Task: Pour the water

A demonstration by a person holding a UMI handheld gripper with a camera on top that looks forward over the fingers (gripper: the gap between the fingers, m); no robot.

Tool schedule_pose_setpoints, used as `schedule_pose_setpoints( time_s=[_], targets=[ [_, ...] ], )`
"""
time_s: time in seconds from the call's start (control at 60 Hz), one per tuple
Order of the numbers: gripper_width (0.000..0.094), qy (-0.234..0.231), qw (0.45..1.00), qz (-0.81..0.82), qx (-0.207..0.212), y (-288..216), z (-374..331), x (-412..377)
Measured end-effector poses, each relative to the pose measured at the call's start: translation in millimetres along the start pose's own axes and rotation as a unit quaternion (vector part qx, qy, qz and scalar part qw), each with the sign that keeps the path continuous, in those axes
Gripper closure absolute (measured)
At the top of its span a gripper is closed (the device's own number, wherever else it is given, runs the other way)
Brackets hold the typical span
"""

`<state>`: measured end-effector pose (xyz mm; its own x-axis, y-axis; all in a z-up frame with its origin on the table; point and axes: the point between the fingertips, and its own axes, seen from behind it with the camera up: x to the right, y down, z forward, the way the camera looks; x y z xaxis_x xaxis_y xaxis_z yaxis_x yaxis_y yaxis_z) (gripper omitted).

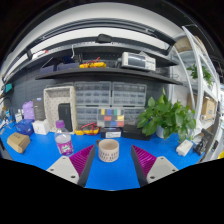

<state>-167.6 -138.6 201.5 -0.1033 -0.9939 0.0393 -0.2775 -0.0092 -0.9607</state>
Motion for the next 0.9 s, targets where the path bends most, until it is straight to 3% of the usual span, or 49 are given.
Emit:
schedule_pose_setpoints(
  time_s=[0.383,0.9],
  targets=[
    [0.0200,-0.088,0.995,-0.001,-0.041,70.3,11.9,-127.5],
    [0.0201,-0.094,0.995,-0.006,-0.020,59.3,109.5,-190.1]
  ],
)
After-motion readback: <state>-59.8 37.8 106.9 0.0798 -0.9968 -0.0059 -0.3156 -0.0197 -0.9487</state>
